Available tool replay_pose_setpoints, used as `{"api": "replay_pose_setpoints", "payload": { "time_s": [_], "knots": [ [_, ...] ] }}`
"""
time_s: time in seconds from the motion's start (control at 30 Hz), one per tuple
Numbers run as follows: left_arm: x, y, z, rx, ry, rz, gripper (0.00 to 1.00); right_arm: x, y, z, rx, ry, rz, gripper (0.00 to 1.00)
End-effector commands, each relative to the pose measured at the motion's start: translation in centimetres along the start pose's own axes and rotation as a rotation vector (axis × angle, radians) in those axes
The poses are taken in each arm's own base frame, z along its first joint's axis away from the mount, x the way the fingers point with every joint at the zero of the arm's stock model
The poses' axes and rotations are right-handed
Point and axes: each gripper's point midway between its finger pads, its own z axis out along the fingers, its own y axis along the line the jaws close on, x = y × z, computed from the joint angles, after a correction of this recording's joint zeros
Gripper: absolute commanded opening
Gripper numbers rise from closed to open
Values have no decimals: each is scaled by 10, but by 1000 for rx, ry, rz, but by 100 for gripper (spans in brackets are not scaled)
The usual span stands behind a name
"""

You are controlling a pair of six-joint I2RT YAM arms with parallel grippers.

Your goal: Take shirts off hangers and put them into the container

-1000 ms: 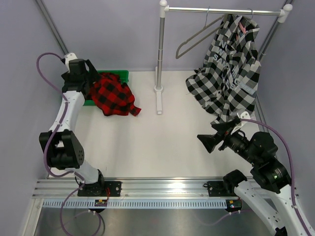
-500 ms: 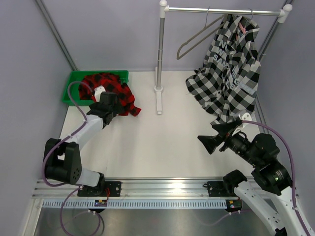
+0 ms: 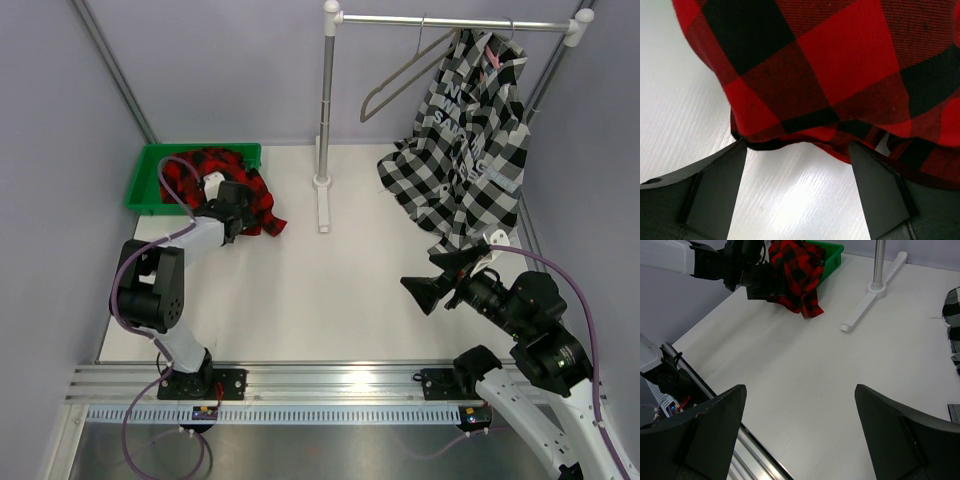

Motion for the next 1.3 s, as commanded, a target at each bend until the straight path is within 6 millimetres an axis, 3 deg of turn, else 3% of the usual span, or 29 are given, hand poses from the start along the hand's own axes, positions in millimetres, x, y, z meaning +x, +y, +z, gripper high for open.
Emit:
{"api": "replay_pose_setpoints", "payload": {
  "time_s": [0.0,0.2,0.43,0.67,0.77,0.8,0.87,0.9,1.0,1.1,1.27],
  "knots": [
    [-37,-8,9,-12,-110,-50,84,-5,4,-1,-20,-25,-7,99],
    [-41,-8,25,-28,-100,-38,76,-5,4,0,-19,-20,-9,99],
    [-43,-12,37,-21,-85,-42,59,-4,3,1,-18,-15,-7,100],
    [-47,-14,43,-16,-78,-39,36,-3,2,2,-12,-10,-5,99],
    [-52,-14,41,-18,-82,-37,23,-3,1,3,-8,-9,-5,100],
    [-54,-14,40,-17,-84,-35,13,-3,1,3,-10,-9,-6,100],
    [-61,-13,32,-14,-99,-45,1,-3,1,3,-9,-6,-5,99],
    [-64,-14,28,-7,-105,-45,0,-3,1,4,-9,-5,-3,99],
    [-83,-15,13,8,-141,-51,0,-3,1,4,-11,-6,-5,99],
    [-113,-14,-3,12,-203,-54,0,-2,1,5,-9,1,-2,99],
    [-181,-9,-19,11,-310,-87,0,-2,1,5,-9,0,-4,100]
  ]
}}
